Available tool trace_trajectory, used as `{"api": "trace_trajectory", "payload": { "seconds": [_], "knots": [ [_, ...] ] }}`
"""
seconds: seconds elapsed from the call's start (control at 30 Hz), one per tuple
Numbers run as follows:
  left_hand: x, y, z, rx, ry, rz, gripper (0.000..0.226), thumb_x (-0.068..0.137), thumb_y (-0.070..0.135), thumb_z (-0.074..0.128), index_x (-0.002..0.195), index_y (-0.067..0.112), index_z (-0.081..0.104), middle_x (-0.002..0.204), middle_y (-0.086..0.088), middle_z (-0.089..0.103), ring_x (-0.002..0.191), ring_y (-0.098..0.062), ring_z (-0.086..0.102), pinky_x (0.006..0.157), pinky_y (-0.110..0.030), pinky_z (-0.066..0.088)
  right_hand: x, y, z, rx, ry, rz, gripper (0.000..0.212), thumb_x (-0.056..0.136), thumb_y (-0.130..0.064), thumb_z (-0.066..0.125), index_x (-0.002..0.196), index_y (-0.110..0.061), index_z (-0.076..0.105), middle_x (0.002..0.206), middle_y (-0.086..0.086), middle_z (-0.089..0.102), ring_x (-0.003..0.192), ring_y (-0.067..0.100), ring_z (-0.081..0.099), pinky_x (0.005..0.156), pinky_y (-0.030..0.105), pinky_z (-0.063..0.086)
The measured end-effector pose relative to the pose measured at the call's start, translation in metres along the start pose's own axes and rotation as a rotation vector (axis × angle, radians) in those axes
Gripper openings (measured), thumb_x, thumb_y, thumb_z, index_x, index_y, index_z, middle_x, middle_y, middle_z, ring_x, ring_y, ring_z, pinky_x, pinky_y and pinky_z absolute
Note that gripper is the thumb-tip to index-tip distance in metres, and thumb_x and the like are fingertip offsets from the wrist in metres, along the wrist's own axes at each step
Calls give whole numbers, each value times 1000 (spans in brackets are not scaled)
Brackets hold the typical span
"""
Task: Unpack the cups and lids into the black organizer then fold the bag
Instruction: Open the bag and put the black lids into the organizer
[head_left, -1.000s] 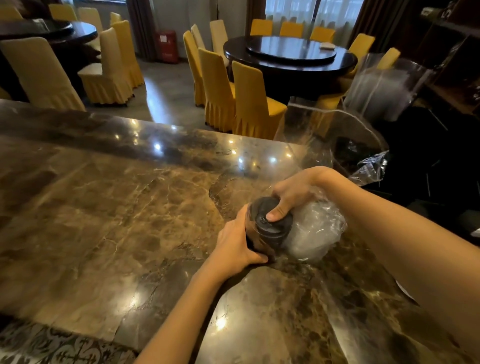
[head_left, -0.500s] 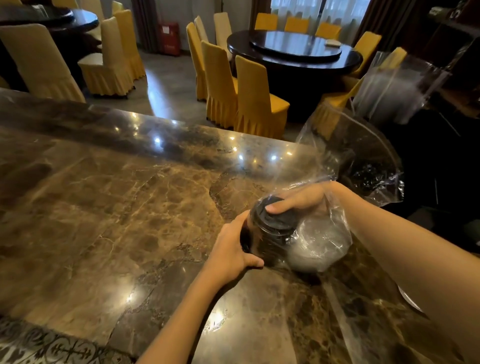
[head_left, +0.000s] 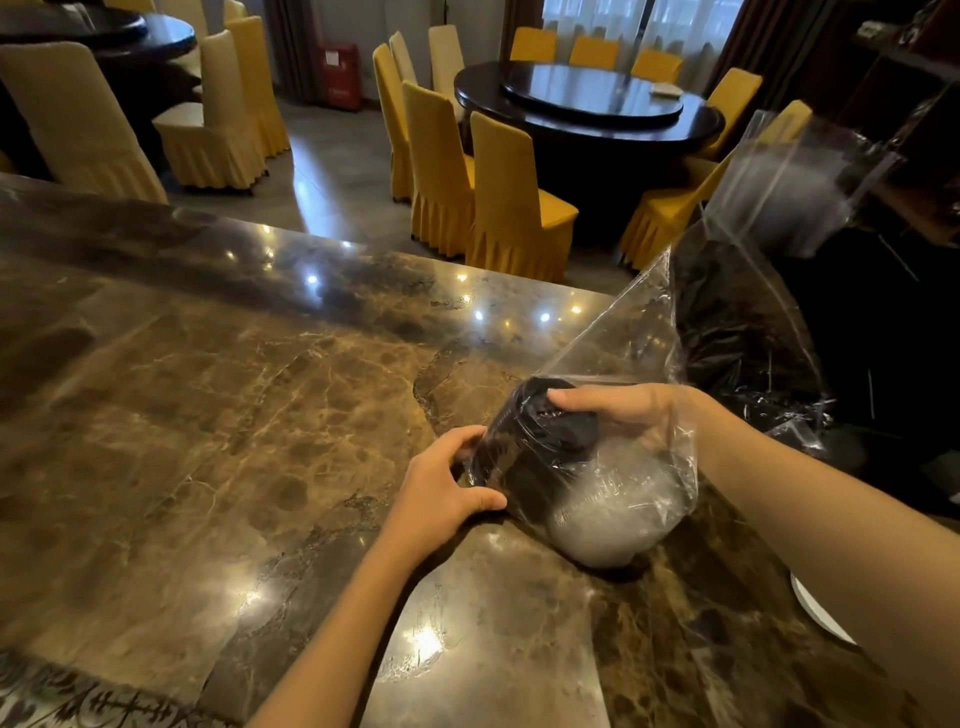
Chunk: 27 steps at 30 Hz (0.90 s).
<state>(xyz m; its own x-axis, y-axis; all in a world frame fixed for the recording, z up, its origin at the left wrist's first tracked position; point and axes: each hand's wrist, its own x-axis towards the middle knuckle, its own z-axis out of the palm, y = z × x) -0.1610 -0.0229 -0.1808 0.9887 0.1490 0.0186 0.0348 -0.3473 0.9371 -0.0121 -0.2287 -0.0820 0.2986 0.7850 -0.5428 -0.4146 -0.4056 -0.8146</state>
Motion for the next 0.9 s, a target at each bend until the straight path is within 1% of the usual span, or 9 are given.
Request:
{"api": "trace_trajectory", "payload": {
  "seconds": [0.1,0.23,0.33,0.4,0.47,0.57,0.77,0.83,0.9],
  "knots": [
    [1,-1,-1,-16,-2,10,77,56,34,89,127,40,59,121,17,69,115,-1,64,103,-41,51,-1,-4,6,0,7,-24,65,62,-42,91,116,-14,69,113,10,75,104,26,70,96,43,54],
    [-1,2,-1,6,-24,2,77,54,46,86,124,54,56,120,24,67,114,4,61,100,-28,49,-2,-7,8,-59,-1,-22,84,58,-48,91,126,-10,59,121,14,70,114,32,63,103,49,46],
    [-4,7,-3,16,-39,12,71,56,45,84,113,71,50,115,35,64,109,10,60,88,-6,43,-4,-6,8,-19,-23,-42,66,62,-44,90,117,-17,67,116,10,73,108,27,68,96,44,53],
    [-6,9,-3,19,-41,24,70,58,43,83,113,71,50,114,37,62,107,11,60,83,-1,44,-7,-5,9,-7,-46,-61,53,68,-42,87,113,-19,71,113,8,74,104,24,70,89,39,56],
    [-6,7,-3,7,-40,32,70,60,41,84,119,62,54,112,32,65,105,8,61,84,-4,45,-7,-4,10,22,-40,-72,49,72,-38,85,115,-18,72,115,10,73,106,25,69,90,40,55],
    [-5,2,-2,-43,-29,18,70,64,30,88,127,40,60,108,17,71,102,0,66,89,-17,52,-9,-2,9,61,-34,-109,44,78,-34,81,117,-18,71,117,10,72,108,26,68,94,42,53],
    [-3,0,-7,-293,46,-53,41,78,7,83,111,19,64,100,-3,76,95,-20,73,82,-32,61,-16,5,6,200,21,-157,43,71,-31,87,111,-18,76,113,12,75,104,27,71,91,46,57],
    [-1,1,-9,-363,55,-89,24,84,6,77,105,11,66,89,-13,76,83,-27,75,74,-32,62,-17,5,6,198,77,-141,50,62,-35,92,108,-19,77,113,13,74,104,29,70,96,50,53],
    [1,1,-8,-385,42,-114,6,91,7,71,95,5,67,74,-15,74,61,-23,70,60,-31,59,-16,5,7,182,121,-124,56,59,-36,94,109,-18,75,114,13,74,105,29,70,95,49,54]
  ]
}}
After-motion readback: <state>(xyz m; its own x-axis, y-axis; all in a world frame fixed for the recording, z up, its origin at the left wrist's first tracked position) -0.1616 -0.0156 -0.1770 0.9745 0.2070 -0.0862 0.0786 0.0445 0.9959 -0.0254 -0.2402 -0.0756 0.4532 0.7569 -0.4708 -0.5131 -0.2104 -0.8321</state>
